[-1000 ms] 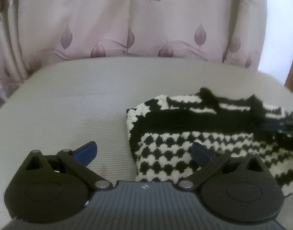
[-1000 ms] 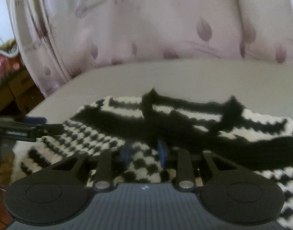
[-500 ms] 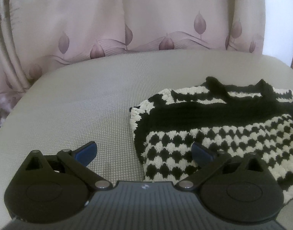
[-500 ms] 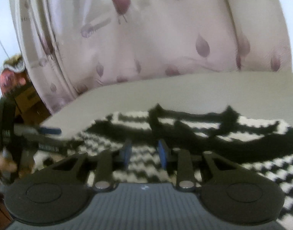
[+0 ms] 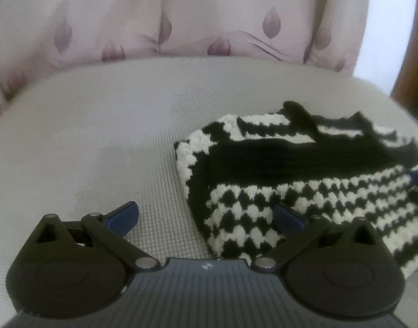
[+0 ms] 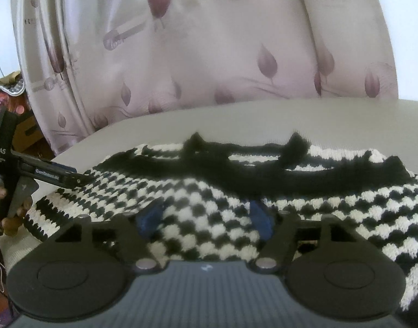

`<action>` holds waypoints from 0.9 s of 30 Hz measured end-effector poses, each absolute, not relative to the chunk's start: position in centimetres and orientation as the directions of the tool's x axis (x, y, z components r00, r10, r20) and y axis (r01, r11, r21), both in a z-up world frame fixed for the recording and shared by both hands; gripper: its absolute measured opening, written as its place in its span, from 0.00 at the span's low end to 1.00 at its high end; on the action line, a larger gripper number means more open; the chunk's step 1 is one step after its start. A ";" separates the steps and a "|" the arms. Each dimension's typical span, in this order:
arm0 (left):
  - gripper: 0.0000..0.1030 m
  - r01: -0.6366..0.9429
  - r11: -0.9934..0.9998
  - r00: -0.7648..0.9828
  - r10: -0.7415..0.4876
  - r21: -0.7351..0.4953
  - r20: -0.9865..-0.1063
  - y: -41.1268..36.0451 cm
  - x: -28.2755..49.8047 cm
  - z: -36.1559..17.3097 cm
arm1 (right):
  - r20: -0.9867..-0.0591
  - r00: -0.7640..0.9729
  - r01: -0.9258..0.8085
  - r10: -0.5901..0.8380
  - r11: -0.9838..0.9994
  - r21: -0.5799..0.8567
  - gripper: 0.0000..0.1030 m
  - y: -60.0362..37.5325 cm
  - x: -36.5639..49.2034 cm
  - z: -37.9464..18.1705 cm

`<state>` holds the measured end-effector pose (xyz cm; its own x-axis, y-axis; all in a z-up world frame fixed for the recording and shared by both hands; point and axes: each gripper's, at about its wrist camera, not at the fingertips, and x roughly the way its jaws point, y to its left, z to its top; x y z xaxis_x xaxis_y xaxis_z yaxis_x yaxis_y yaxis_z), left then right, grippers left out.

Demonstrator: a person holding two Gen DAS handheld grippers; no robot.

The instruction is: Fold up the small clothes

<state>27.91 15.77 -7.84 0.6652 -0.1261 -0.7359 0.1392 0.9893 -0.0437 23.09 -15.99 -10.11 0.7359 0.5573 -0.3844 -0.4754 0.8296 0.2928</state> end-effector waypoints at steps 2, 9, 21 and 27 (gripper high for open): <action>1.00 0.154 0.981 0.657 -0.189 -0.116 -0.730 17.0 28.2 -8.1 | -0.381 0.733 -0.485 0.563 0.826 0.287 0.74 -15.9 23.1 -10.2; 0.99 0.235 0.965 0.659 -0.246 -0.116 -0.711 17.0 29.1 -8.3 | -0.382 0.732 -0.506 0.563 0.826 0.248 0.81 -15.2 22.8 -10.4; 0.48 0.298 0.900 0.660 -0.434 -0.317 -0.613 18.3 29.4 -8.6 | -0.378 0.731 -0.508 0.569 0.822 0.257 0.82 -15.2 22.8 -10.5; 0.66 0.293 0.875 0.646 -0.479 -0.387 -0.594 18.6 29.7 -8.9 | -0.374 0.729 -0.507 0.573 0.819 0.268 0.82 -15.2 22.8 -10.6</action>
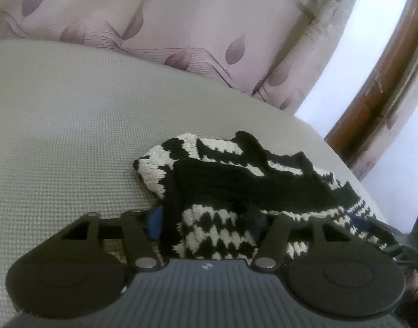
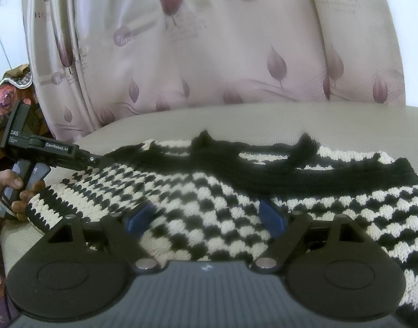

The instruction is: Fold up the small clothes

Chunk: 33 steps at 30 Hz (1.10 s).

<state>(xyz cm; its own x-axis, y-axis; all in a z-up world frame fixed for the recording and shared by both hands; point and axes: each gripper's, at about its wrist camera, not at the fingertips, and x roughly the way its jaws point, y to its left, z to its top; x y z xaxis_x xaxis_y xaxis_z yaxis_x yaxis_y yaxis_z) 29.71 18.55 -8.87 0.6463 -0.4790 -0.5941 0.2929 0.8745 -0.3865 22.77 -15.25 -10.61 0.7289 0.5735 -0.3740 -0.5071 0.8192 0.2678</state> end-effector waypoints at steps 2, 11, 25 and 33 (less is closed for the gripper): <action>0.72 0.318 0.884 0.649 -0.467 -0.344 -0.600 17.7 29.5 -8.8 | -0.374 0.729 -0.507 0.573 0.820 0.268 0.82 -15.2 22.8 -10.6; 0.45 0.250 0.928 0.703 -0.370 -0.277 -0.607 17.4 28.7 -9.0 | -0.375 0.728 -0.499 0.574 0.819 0.284 0.83 -15.5 22.9 -10.5; 0.49 0.252 0.938 0.712 -0.345 -0.236 -0.612 16.9 28.4 -9.0 | -0.526 0.754 -0.246 0.393 0.912 0.329 0.69 -27.4 26.6 -11.0; 0.51 0.258 0.938 0.713 -0.345 -0.230 -0.610 16.8 28.3 -9.0 | -0.478 0.774 -0.319 0.416 0.908 0.272 0.69 -27.8 30.1 -5.6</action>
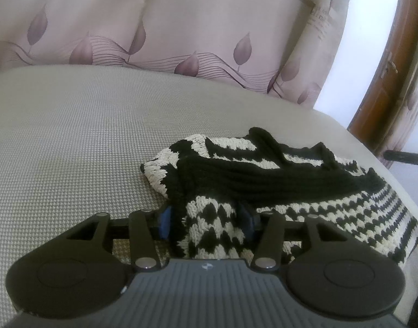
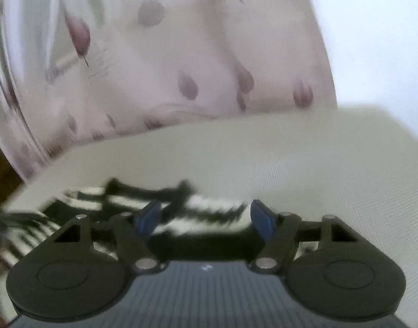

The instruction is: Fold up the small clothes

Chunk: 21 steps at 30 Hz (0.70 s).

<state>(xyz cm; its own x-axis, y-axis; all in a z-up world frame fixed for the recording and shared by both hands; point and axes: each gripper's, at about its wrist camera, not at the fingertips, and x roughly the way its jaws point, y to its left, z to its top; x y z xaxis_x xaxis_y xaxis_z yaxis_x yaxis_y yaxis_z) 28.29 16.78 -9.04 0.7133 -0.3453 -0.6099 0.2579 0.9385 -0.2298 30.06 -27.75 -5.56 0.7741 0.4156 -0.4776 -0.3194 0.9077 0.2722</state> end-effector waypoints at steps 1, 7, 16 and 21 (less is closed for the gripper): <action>0.51 0.257 0.938 0.713 -0.345 -0.230 -0.610 16.8 28.3 -9.0 | -0.509 0.770 -0.330 0.385 0.923 0.199 0.69 -27.2 31.6 -5.9; 0.52 0.259 0.938 0.714 -0.347 -0.232 -0.608 16.7 28.3 -9.0 | -0.625 0.696 -0.384 0.353 0.919 0.092 0.31 -25.8 37.1 -10.4; 0.54 0.260 0.938 0.716 -0.347 -0.229 -0.606 16.6 28.2 -9.0 | -0.575 0.754 -0.386 0.318 0.922 0.004 0.11 -25.8 37.5 -11.2; 0.56 0.265 0.936 0.714 -0.351 -0.231 -0.605 16.5 28.2 -9.0 | -0.575 0.730 -0.383 0.369 0.918 0.103 0.13 -26.9 37.4 -9.6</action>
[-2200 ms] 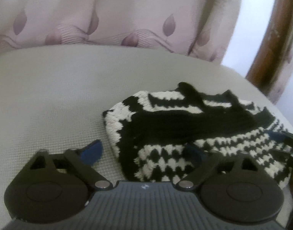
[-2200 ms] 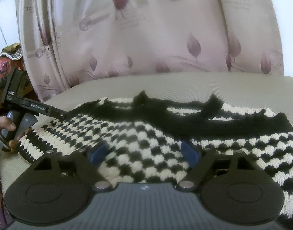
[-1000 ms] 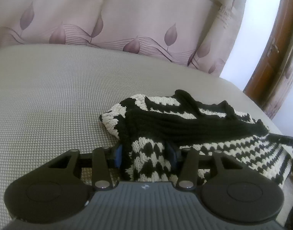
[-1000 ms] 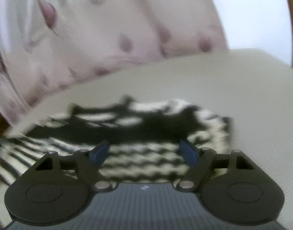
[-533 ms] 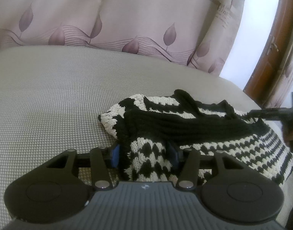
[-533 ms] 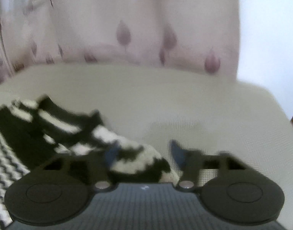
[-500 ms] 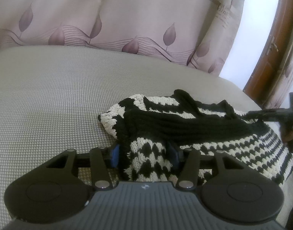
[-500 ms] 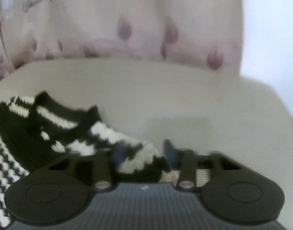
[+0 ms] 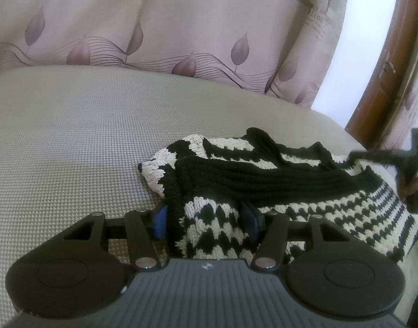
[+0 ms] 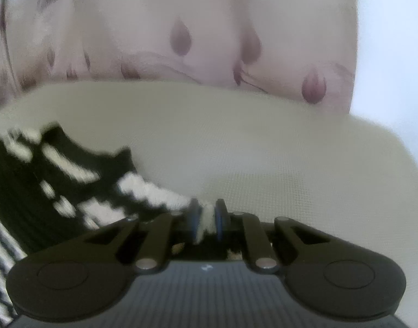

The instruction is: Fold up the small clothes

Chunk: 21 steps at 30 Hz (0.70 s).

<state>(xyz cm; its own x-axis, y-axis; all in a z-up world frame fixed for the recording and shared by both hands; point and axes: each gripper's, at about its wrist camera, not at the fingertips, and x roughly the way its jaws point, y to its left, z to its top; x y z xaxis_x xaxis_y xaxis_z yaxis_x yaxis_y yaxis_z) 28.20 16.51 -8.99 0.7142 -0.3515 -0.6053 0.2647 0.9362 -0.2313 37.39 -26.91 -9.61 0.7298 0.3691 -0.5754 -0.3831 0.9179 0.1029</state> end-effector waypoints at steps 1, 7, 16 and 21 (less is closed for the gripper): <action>0.56 0.265 0.936 0.714 -0.351 -0.230 -0.605 16.5 28.2 -9.0 | -0.556 0.743 -0.379 0.373 0.919 0.111 0.13 -26.9 37.2 -8.8; 0.57 0.264 0.937 0.718 -0.349 -0.229 -0.602 16.5 28.2 -9.0 | -0.550 0.677 -0.555 0.490 0.830 0.056 0.13 -20.7 36.7 -5.8; 0.62 0.264 0.936 0.719 -0.352 -0.233 -0.599 16.7 28.1 -9.0 | -0.610 0.655 -0.481 0.447 0.868 0.120 0.12 -15.6 39.8 -6.0; 0.63 0.262 0.937 0.722 -0.350 -0.232 -0.597 16.7 28.0 -9.0 | -0.556 0.543 -0.697 0.630 0.707 0.120 0.12 -8.0 37.6 -3.2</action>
<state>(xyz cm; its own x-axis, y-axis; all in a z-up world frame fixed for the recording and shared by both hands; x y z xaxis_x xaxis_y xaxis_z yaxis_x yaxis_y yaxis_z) 27.98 16.66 -8.99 0.7216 -0.3503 -0.5972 0.2625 0.9366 -0.2322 37.60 -7.98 -3.20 0.5426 0.6298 -0.5558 -0.6971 0.7068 0.1203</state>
